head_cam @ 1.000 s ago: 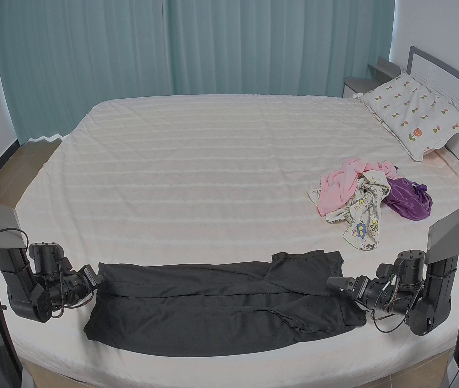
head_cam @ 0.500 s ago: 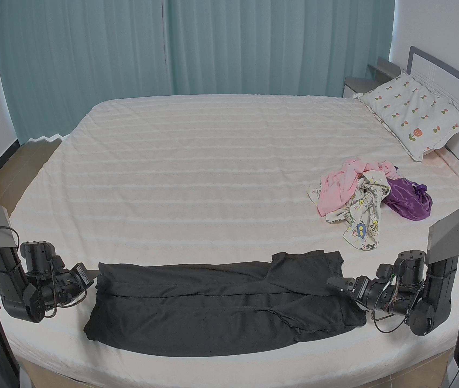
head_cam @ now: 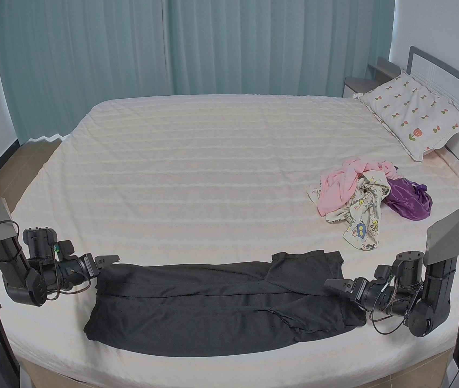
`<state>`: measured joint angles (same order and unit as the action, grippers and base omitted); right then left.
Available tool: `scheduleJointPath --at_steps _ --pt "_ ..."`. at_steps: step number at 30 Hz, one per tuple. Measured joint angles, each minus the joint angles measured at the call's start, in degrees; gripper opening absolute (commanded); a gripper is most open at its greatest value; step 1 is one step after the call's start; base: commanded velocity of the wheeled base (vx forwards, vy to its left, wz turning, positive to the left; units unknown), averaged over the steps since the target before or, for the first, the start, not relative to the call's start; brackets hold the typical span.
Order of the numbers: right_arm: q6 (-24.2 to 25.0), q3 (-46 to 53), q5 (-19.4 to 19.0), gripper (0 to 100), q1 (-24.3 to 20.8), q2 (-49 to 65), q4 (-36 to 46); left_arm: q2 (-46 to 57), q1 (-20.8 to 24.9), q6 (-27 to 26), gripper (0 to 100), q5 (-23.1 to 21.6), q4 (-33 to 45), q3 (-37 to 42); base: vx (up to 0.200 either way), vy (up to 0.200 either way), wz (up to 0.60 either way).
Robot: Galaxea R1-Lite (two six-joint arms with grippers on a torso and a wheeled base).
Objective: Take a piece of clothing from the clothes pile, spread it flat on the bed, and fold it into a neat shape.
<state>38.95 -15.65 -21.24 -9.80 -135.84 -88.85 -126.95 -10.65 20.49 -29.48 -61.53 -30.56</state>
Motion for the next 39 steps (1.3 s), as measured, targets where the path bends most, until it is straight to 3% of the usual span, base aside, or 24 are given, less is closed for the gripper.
scheduleJointPath --at_steps 4,12,13,27,39 --pt "0.0 0.0 0.0 100 -0.1 0.0 0.0 -1.5 -0.3 -5.9 100 -0.2 2.4 -0.4 0.000 0.000 0.00" --pt "0.0 0.0 0.0 100 -0.1 -0.1 0.0 -3.7 -0.6 -8.2 100 -0.2 3.0 -0.7 0.000 0.000 0.00" --pt "0.0 0.0 0.0 100 -0.1 -0.1 0.0 -4.0 -0.7 -8.5 0 -0.2 3.0 -0.9 0.000 0.000 0.00" --pt "0.0 -0.1 -0.1 100 -0.1 -0.1 0.0 -5.2 -2.6 -9.3 0 -0.2 2.6 -0.4 0.000 0.000 0.00" --pt "0.0 0.0 -0.1 100 -0.1 0.0 -0.1 1.5 -3.4 -9.2 0 -0.2 2.5 5.8 0.000 0.000 0.00"
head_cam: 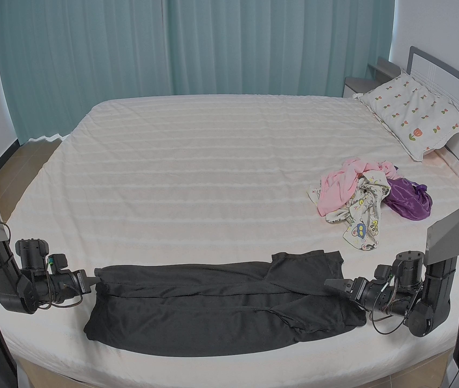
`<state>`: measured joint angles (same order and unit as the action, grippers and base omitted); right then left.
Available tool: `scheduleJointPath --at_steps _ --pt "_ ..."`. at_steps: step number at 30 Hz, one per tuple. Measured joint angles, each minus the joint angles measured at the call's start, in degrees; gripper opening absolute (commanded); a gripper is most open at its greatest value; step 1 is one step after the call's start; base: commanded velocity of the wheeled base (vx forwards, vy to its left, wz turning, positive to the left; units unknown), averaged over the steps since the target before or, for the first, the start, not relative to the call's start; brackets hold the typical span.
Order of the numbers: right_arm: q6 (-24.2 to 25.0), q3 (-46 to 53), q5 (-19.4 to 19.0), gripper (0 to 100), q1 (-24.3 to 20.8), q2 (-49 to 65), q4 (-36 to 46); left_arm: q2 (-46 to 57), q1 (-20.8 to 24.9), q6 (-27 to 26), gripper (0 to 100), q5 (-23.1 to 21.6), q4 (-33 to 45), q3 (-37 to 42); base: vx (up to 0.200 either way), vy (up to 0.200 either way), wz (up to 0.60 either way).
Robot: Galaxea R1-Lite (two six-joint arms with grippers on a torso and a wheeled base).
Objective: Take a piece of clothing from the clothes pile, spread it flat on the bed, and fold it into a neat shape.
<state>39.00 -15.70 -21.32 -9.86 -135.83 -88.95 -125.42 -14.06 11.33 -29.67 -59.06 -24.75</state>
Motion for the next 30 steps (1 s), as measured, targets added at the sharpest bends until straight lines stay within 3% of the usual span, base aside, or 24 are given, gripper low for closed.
scheduleJointPath --at_steps 11,18,30 --pt "0.6 -0.1 0.1 100 -0.1 0.2 0.0 2.8 -1.5 -0.7 0 -0.1 -4.7 7.0 0.000 0.000 0.00" --pt "4.9 -0.8 1.9 100 -1.5 0.3 0.0 2.8 -1.7 -0.9 0 -0.3 -10.2 10.5 0.000 0.000 0.00" --pt "5.3 -1.9 4.1 100 -2.6 -0.5 0.3 2.8 -1.8 -0.8 0 -0.3 -10.5 11.4 0.000 0.000 0.00"
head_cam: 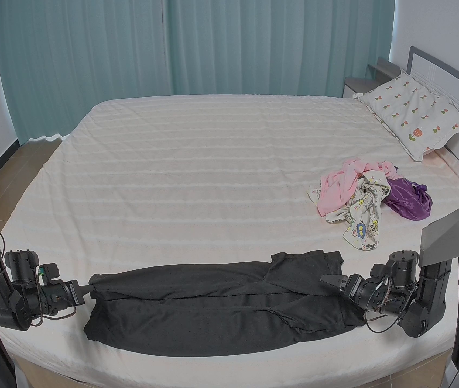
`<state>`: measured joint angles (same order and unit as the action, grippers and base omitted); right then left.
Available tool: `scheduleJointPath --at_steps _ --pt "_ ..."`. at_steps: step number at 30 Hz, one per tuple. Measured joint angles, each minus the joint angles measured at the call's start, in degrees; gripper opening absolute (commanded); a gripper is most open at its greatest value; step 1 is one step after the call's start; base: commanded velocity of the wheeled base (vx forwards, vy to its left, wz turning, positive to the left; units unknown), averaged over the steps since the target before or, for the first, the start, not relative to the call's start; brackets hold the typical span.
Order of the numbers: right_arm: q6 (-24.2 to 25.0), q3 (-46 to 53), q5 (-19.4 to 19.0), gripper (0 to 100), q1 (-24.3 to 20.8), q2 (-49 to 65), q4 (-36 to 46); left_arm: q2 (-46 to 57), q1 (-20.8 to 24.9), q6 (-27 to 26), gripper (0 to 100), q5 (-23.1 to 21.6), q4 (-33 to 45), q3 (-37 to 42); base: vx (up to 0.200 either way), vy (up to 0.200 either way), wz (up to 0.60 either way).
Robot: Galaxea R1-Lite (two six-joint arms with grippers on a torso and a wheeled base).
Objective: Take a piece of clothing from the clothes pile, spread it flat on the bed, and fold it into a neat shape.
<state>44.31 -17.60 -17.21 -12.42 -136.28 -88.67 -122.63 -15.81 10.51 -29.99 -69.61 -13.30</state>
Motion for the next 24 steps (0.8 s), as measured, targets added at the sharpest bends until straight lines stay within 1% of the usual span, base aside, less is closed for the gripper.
scheduleJointPath --at_steps 6,12,13,24 --pt "-0.1 -1.5 1.7 100 -0.5 -1.7 0.6 0.0 0.0 0.0 0 0.0 0.0 -0.1 0.000 0.000 0.00" --pt "-0.1 -5.2 5.3 100 -1.5 -3.7 0.8 0.0 0.0 0.0 0 0.0 0.0 -0.2 0.000 0.000 0.00" --pt "-0.1 -5.6 5.5 0 -1.7 -4.0 0.9 0.0 0.0 0.0 0 0.1 0.0 -0.2 0.000 0.000 0.00" --pt "-0.3 -5.5 6.8 0 -1.8 -3.9 1.0 0.0 0.0 0.0 0 0.4 0.0 -0.2 0.000 0.000 0.00"
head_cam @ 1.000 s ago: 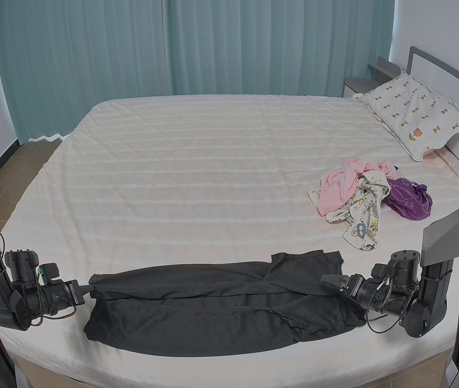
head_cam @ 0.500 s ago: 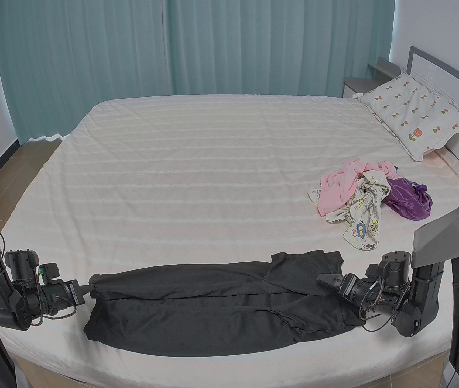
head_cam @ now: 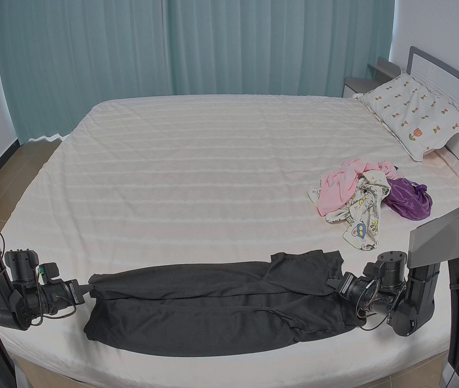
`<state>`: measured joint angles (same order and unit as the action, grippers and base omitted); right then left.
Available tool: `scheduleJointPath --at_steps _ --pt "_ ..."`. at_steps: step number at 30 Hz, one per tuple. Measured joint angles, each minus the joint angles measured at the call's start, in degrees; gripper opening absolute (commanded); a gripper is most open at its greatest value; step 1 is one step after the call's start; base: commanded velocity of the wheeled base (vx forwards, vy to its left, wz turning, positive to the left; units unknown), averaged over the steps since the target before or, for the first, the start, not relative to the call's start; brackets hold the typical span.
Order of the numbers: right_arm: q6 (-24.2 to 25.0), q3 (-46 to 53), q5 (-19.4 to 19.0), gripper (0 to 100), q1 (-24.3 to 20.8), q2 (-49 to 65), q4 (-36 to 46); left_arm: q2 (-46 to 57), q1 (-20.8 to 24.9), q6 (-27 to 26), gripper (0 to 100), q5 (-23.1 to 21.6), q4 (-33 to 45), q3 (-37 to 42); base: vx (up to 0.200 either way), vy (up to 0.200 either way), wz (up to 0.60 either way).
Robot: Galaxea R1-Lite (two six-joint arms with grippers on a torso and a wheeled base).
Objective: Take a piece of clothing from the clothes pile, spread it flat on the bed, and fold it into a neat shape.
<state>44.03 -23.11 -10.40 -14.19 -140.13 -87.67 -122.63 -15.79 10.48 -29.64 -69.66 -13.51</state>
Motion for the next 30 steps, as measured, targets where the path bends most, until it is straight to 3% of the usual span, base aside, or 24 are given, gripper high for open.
scheduleJointPath --at_steps 16,30 --pt "0.6 -3.3 0.0 0 1.5 1.5 -0.9 0.0 0.0 1.3 0 0.8 -0.2 -3.4 0.000 0.000 0.00" --pt "1.2 -13.2 1.5 0 3.8 4.3 1.4 -1.3 1.7 12.8 0 7.4 -0.2 -16.1 0.000 0.000 0.00"
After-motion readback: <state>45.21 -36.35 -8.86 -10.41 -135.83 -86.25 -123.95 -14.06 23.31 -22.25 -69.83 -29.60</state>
